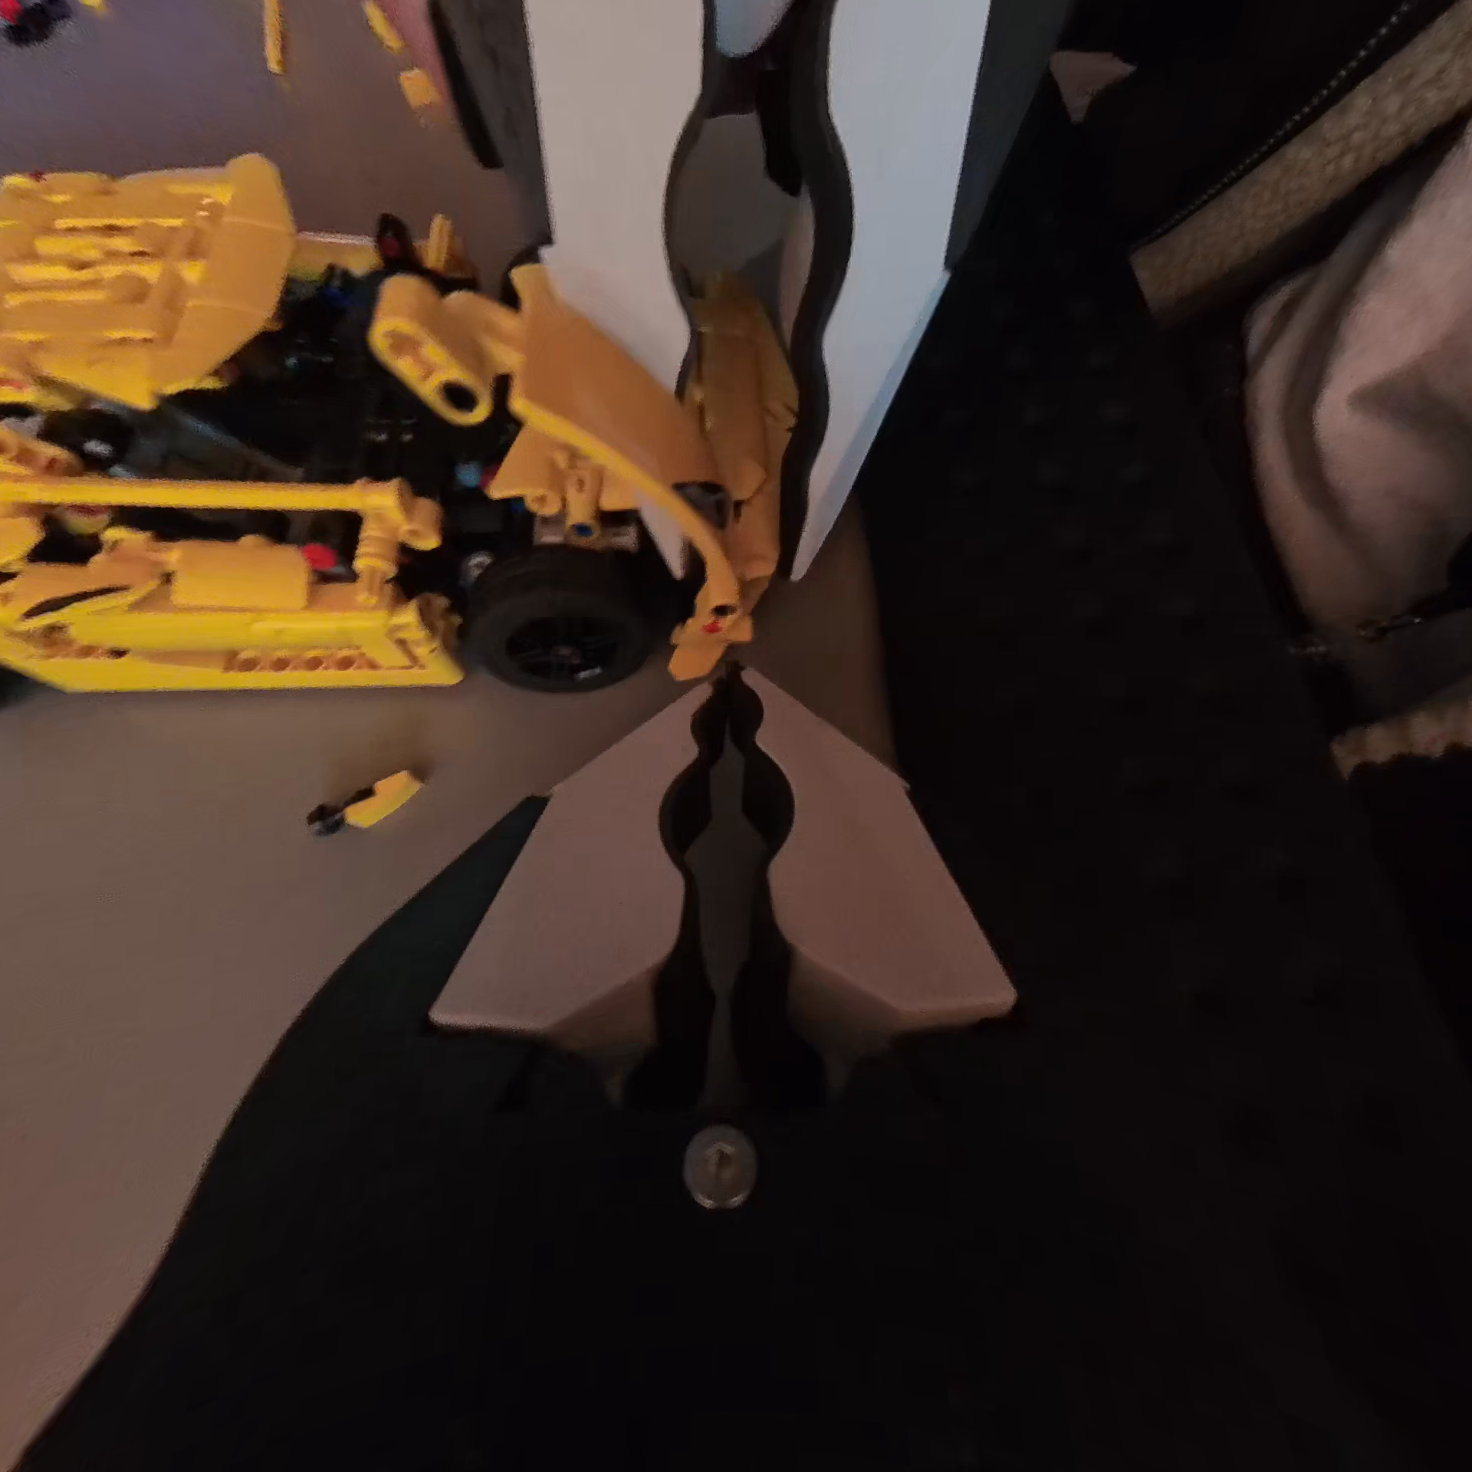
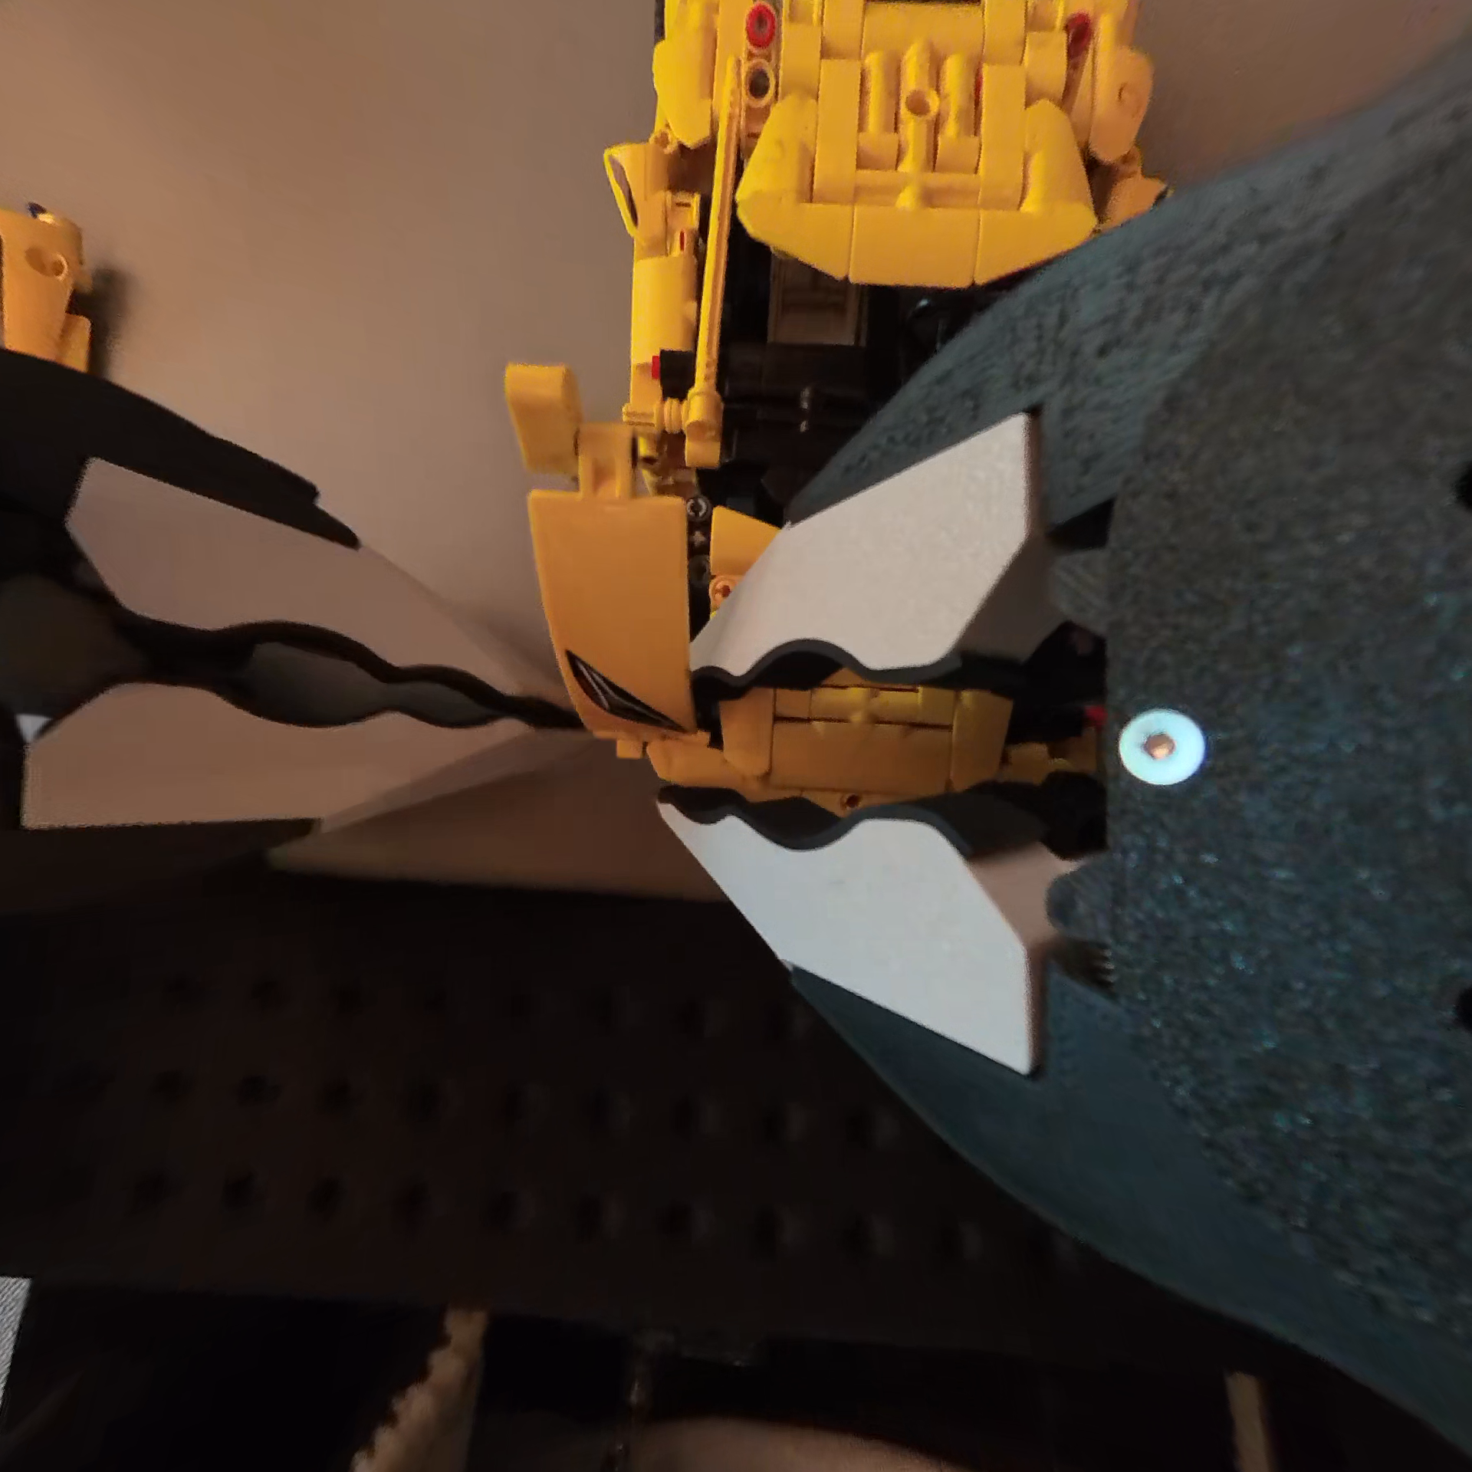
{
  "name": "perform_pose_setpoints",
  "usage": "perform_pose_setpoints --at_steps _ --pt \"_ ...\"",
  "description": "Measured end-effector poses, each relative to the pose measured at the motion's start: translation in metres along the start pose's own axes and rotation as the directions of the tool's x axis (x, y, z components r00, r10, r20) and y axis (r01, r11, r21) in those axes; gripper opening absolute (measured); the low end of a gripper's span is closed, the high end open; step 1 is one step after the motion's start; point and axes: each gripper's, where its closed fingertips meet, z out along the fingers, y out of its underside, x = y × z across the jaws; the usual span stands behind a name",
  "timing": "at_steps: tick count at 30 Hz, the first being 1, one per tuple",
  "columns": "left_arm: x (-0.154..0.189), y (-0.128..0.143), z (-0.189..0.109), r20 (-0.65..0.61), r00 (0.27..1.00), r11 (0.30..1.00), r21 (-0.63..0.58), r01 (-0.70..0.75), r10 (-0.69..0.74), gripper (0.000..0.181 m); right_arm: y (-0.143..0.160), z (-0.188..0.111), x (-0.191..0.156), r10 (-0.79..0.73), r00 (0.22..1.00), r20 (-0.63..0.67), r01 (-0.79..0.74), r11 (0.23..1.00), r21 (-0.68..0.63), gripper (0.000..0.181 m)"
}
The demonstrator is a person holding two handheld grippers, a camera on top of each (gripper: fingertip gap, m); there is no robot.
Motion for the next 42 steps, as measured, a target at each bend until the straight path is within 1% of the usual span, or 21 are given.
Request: perform_pose_setpoints --at_steps 3,5,7,8,13,17,19,22,24,26,28,30,32,35,38,40,41,42 --pt "-0.007 0.001 -0.005 0.05 0.999 1.0 0.013 0.02 -0.02 0.0 0.0 0.0 0.001 -0.007 1.0 -0.008 0.007 1.0 0.002 0.021" --pt "-0.006 -0.009 -0.004 0.1 0.995 0.998 0.056 -0.034 0.028 0.0 -0.001 0.0 0.002 0.01 1.0 0.004 -0.01 1.0 0.024 0.021" --pt "-0.009 -0.012 0.0 0.173 0.98 0.992 0.049 -0.112 0.102 0.03 -0.001 -0.001 0.003 0.029 0.999 0.016 -0.029 0.999 0.026 0.02" --pt "-0.009 -0.011 0.002 0.185 0.974 0.989 0.033 -0.142 0.134 0.031 -0.001 -0.001 0.003 0.03 0.999 0.018 -0.03 0.999 0.024 0.02" --pt "-0.004 -0.012 0.007 0.167 0.97 0.983 0.021 -0.181 0.175 0.03 -0.002 -0.002 0.003 0.044 0.998 0.033 -0.045 0.998 0.035 0.02" --pt "-0.005 -0.013 0.014 0.19 0.95 0.968 -0.003 -0.252 0.248 0.016 -0.002 -0.002 0.002 0.059 0.996 0.067 -0.061 0.998 0.031 0.019" --pt "-0.005 -0.014 0.016 0.188 0.944 0.962 -0.01 -0.275 0.271 0.016 -0.001 -0.002 0.002 0.062 0.995 0.076 -0.064 0.998 0.022 0.019" --pt "-0.003 -0.013 0.015 0.132 0.969 0.978 0.001 -0.21 0.208 0.016 0.0 -0.001 0.001 0.036 0.998 0.048 -0.037 0.999 0.004 0.02" --pt "-0.001 -0.013 0.013 0.112 0.971 0.977 0.012 -0.212 0.21 0.016 0.001 -0.001 -0.002 0.015 0.999 0.031 -0.014 1.0 -0.007 0.02" --pt "0.002 -0.013 0.012 0.102 0.971 0.975 0.017 -0.22 0.217 0.016 0.001 -0.002 -0.005 0.02 0.999 0.044 -0.02 1.0 -0.013 0.02" --pt "0.001 -0.012 0.011 0.095 0.973 0.977 0.018 -0.214 0.212 0.016 0.001 -0.002 -0.004 0.019 0.999 0.045 -0.018 1.0 -0.021 0.02" --pt "-0.007 -0.004 0.005 0.122 0.972 0.98 -0.014 -0.2 0.2 0.016 0.004 -0.003 -0.004 0.009 0.999 0.048 -0.007 0.999 -0.042 0.018" --pt "-0.016 0.002 -0.011 0.143 0.98 0.989 0.017 -0.144 0.14 0.016 0.005 -0.004 -0.004 0.011 0.999 0.052 -0.009 0.999 -0.046 0.018" --pt "-0.008 -0.004 -0.013 0.122 0.984 0.989 0.053 -0.138 0.131 0.016 0.002 0.0 0.002 0.02 0.999 0.044 -0.018 0.998 -0.054 0.019" --pt "-0.011 -0.012 -0.02 0.15 0.983 0.987 0.096 -0.125 0.11 0.016 0.0 -0.001 0.008 0.059 0.997 0.052 -0.059 0.998 -0.005 0.021" --pt "-0.01 -0.02 -0.024 0.159 0.982 0.983 0.139 -0.121 0.098 0.015 -0.004 -0.002 0.009 0.098 0.993 0.059 -0.101 0.994 0.048 0.027" --pt "-0.008 -0.021 -0.024 0.151 0.984 0.983 0.146 -0.115 0.093 0.016 -0.008 -0.003 0.008 0.125 0.989 0.082 -0.132 0.988 0.084 0.028" --pt "-0.006 -0.017 -0.021 0.131 0.988 0.987 0.126 -0.103 0.087 0.016 -0.012 -0.005 0.008 0.155 0.982 0.106 -0.167 0.978 0.121 0.028"
